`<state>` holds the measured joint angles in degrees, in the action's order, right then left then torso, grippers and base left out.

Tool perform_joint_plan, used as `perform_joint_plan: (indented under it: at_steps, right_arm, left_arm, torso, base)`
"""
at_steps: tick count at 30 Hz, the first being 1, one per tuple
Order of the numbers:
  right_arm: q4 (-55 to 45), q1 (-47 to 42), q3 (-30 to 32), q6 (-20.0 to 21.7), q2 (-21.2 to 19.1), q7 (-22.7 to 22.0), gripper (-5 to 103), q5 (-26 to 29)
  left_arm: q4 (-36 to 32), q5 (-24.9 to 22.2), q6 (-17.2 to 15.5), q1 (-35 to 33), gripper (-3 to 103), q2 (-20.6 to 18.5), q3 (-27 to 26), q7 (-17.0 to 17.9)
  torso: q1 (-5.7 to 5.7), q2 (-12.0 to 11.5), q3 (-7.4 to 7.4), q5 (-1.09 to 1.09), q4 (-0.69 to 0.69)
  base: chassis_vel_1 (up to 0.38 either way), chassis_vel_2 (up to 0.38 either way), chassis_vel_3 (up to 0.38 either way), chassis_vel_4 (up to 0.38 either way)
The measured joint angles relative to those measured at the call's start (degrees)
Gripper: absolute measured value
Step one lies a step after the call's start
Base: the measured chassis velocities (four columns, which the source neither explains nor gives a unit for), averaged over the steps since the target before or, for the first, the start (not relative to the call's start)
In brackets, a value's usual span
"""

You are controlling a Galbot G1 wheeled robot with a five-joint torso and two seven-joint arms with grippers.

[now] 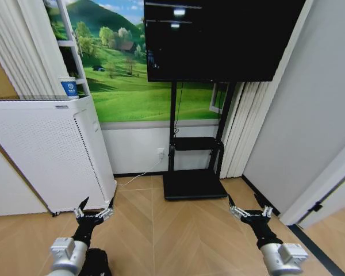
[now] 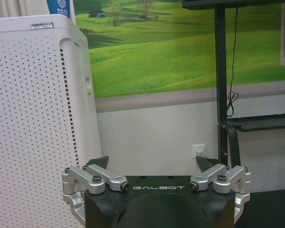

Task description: Pick up the trash bin and place the garbage on the floor into it.

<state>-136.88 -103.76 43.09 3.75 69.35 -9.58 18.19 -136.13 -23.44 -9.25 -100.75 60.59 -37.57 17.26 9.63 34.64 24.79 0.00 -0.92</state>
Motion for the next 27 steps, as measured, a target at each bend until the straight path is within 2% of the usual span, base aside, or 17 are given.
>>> perform_joint_plan:
  at_steps: [16,21,27]
  right_arm:
    - [0.0,0.0,0.0,0.0,0.0,0.0,100,0.0]
    - [0.0,0.0,0.0,0.0,0.0,0.0,100,0.0]
    - [0.0,0.0,0.0,0.0,0.0,0.0,100,0.0]
  left_arm:
    - [0.0,0.0,0.0,0.0,100,0.0,0.0,-0.01]
    - [0.0,0.0,0.0,0.0,100,0.0,0.0,-0.01]
    - [0.0,0.0,0.0,0.0,100,0.0,0.0,-0.01]
  torso:
    - [1.72,4.21,2.49,0.0,0.0]
    - [1.99,4.79,2.8,0.0,0.02]
    - [2.54,6.13,3.58,0.0,-0.03]
  base:
    - [0.019,0.018,0.018,0.014]
    - [0.065,0.064,0.072,0.064]
    - [0.0,0.0,0.0,0.0]
